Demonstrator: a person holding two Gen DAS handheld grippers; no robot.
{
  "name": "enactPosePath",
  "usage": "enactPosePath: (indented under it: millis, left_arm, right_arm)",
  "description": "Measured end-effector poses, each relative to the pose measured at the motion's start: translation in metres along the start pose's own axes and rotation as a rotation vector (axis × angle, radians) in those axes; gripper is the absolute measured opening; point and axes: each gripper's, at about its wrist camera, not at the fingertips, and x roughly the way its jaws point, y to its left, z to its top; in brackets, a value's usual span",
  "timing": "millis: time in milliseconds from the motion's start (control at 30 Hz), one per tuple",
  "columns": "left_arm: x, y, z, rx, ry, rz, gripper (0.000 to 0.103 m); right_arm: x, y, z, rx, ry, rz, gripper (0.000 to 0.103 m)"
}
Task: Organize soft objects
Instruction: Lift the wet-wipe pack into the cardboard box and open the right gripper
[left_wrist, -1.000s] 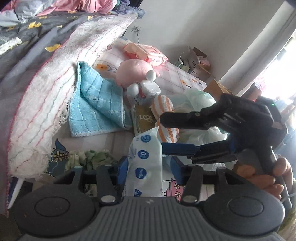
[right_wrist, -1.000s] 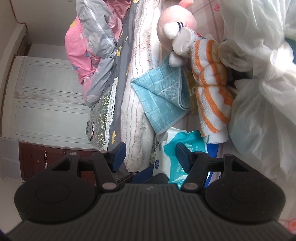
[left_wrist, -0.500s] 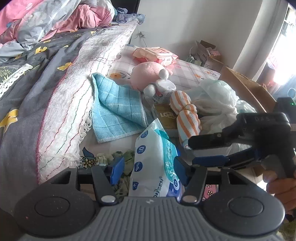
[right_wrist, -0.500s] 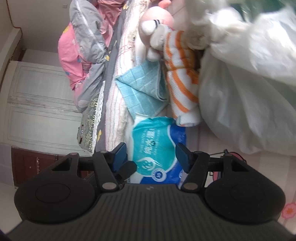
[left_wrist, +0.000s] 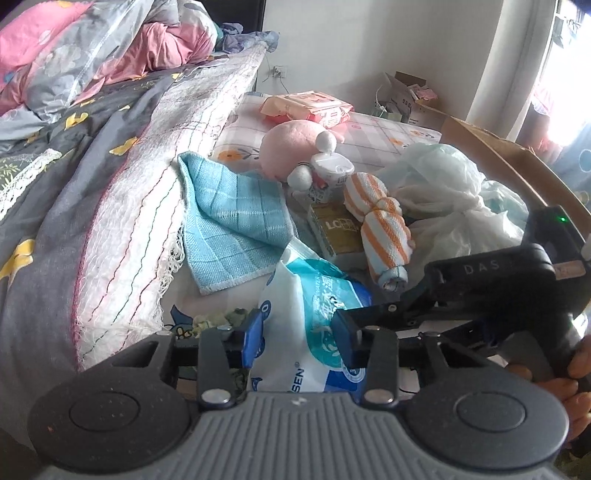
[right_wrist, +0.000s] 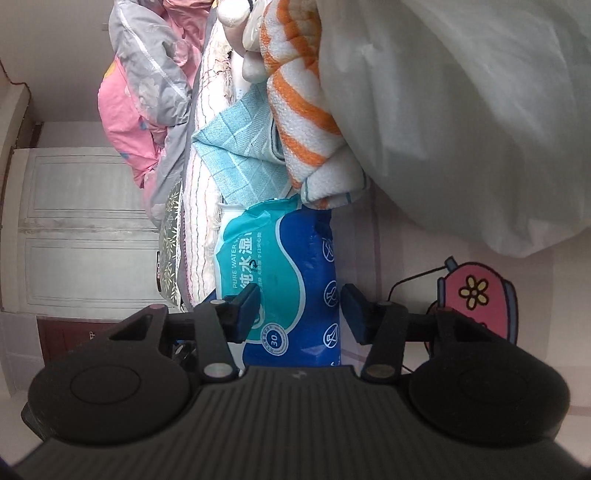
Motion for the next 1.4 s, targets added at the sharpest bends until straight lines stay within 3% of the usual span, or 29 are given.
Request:
enactPosePath:
  millis: [333, 600, 833, 1100, 1267, 1400]
  left_arm:
    - [-0.002, 0.008, 0.0, -0.053, 0.035, 0.007, 0.047]
    - [-0.011, -0.012, -0.004, 0.03, 0.037, 0.018, 0.042]
    - [-0.046, -0.037, 0.002, 0.091, -0.04, 0.017, 0.042]
    - [-0.085, -0.085, 0.043, 0.182, -0.169, -0.032, 0.042]
    - [-0.083, -0.141, 0.087, 0.244, -0.239, -0.159, 0.042]
    - [-0.058, -0.193, 0.112, 0.283, -0.241, -0.251, 0.042]
  right_arm:
    - [0.001, 0.0, 0.001, -0.028, -0.027, 0.017, 0.042]
    - [-0.006, -0.009, -0.001, -0.015, -0.038, 0.057, 0.038]
    - [-0.035, 0.012, -0.013, -0.097, -0.074, 0.088, 0.038]
    - [-0.111, 0.059, -0.011, -0.231, -0.202, 0.12, 0.038]
    - [-0.19, 0.066, 0.01, -0.271, -0.347, 0.153, 0.039]
    - [-0.256, 0.06, 0.026, -0.291, -0.454, 0.107, 0.039]
